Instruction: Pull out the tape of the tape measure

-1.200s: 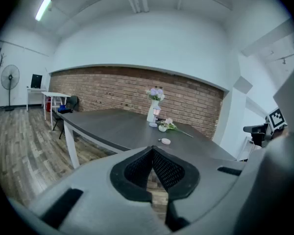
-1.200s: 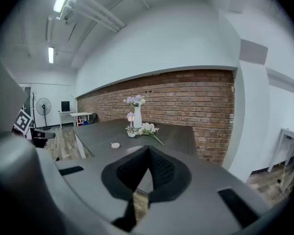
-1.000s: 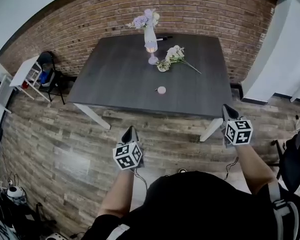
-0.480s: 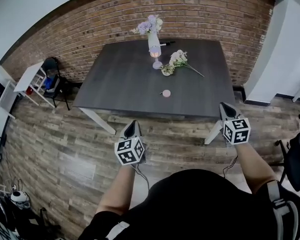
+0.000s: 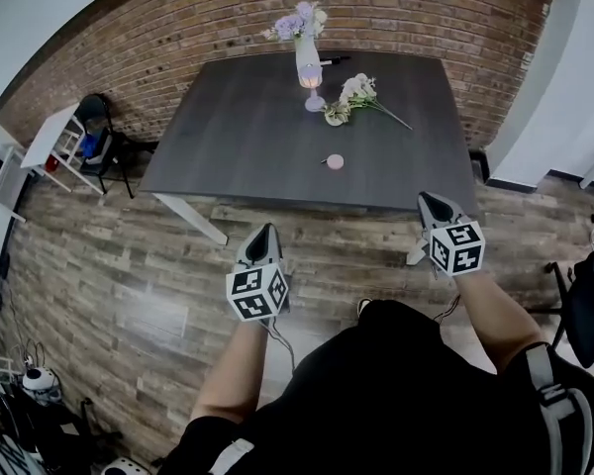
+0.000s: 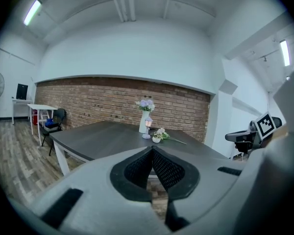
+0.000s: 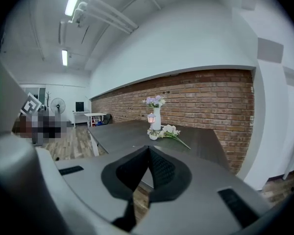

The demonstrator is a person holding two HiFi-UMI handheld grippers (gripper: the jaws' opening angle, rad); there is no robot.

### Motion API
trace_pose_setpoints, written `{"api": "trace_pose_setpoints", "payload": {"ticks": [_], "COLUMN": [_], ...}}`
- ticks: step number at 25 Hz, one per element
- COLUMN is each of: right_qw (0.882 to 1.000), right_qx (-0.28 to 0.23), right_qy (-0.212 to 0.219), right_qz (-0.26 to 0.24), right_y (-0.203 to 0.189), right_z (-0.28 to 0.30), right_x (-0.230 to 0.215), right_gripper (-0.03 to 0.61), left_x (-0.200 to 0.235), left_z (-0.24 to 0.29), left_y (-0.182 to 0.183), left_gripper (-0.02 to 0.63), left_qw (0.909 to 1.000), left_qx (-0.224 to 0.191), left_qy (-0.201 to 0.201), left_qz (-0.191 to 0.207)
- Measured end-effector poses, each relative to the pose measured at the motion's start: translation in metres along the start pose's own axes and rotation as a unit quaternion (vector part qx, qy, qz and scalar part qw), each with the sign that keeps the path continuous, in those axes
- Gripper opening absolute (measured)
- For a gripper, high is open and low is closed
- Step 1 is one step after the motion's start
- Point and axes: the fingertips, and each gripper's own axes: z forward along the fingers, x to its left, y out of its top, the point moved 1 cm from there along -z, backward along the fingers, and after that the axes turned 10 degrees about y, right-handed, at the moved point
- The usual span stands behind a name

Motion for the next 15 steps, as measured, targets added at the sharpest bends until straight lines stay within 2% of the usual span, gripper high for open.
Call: {"api": "trace_pose_setpoints", "payload": {"ticks": [4, 6, 10, 15], "right_qw": [0.999, 0.997, 0.991, 0.976], "right_qx": [0.004, 0.009, 0.048, 0.109], "right_qy": [0.043, 0.074, 0.123, 0.19], "right_qz": [0.004, 0.013, 0.005, -0.021], "right_y": [-0.001, -0.004, -0.016, -0.025], "right_z": [0.033, 0.055, 0.111, 0.199], "right_x": [0.007, 0.01, 0.016, 0.023], "right_gripper": [0.0, 0.134, 0.188, 0.291], "left_x": [0.012, 0.015, 0.034, 0.065], "left_z": [0.016, 0.026, 0.045, 0.101], "left_y": [-0.003, -0.008, -0.01, 0.01], "left_gripper": [0.009, 0.009, 0.009, 0.009], "left_qw": [0.9997, 0.9995, 0.998, 0.9957], "left_qx": [0.007, 0.016, 0.034, 0.034], "left_qy": [0.014, 0.022, 0.049, 0.084], "left_qz": [-0.017, -0.014, -0.018, -0.019]}}
